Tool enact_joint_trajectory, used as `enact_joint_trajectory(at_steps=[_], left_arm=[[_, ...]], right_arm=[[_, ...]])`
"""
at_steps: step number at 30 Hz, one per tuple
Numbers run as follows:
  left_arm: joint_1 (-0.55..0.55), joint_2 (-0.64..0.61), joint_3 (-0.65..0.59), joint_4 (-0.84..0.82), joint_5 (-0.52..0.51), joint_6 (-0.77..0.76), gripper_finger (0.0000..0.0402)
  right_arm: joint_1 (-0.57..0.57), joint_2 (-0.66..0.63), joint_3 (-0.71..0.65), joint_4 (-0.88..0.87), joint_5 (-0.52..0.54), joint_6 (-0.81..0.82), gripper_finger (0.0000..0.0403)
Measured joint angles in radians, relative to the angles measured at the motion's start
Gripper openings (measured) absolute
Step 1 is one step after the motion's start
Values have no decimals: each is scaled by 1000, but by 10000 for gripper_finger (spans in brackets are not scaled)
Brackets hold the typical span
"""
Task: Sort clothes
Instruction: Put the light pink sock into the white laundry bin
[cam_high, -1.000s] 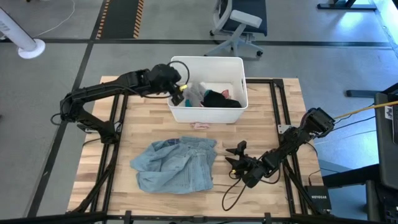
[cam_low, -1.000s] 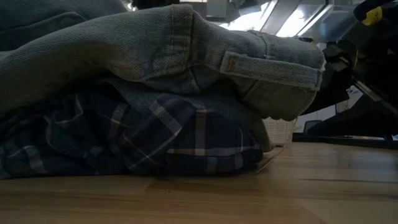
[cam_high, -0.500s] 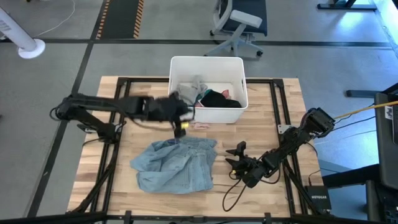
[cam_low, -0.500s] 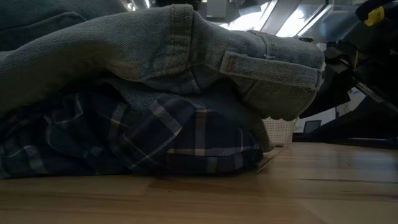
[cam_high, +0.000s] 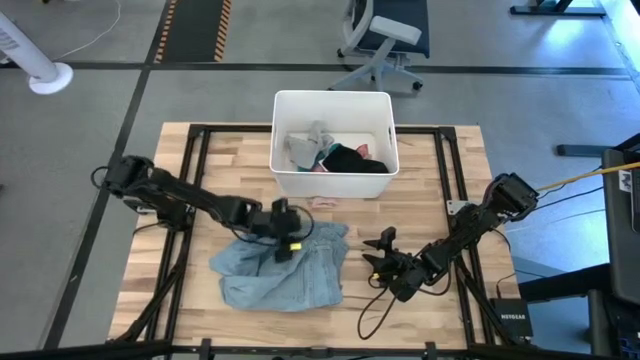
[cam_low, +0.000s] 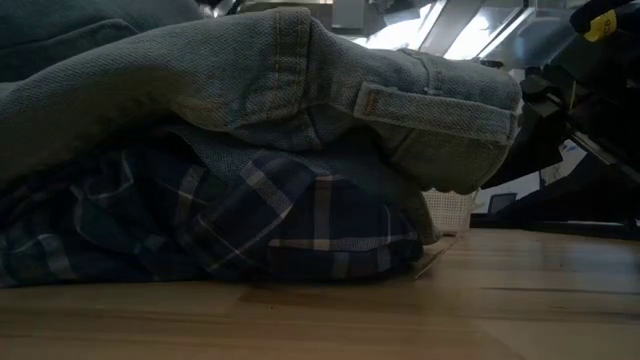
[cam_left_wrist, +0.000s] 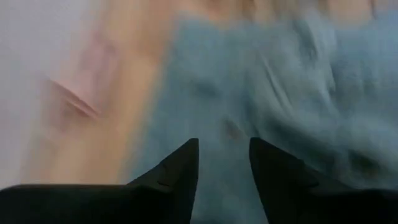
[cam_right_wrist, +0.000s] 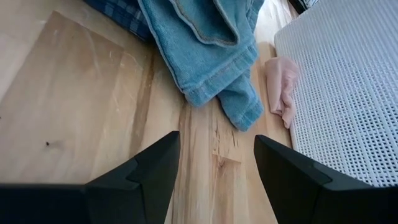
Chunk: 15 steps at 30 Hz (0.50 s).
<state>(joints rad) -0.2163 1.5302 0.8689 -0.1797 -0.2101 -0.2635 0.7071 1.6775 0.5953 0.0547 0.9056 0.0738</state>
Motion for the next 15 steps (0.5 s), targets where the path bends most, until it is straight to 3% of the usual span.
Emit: enact_joint_trajectory(at_steps=[4, 15], left_arm=[[-62, 21, -121, 104, 91, -132, 130], [-214, 7, -234, 143, 113, -399, 117]], right_arm=[[0, 0, 0, 1, -1, 0, 225], [0, 0, 0, 1, 7, 0, 225]])
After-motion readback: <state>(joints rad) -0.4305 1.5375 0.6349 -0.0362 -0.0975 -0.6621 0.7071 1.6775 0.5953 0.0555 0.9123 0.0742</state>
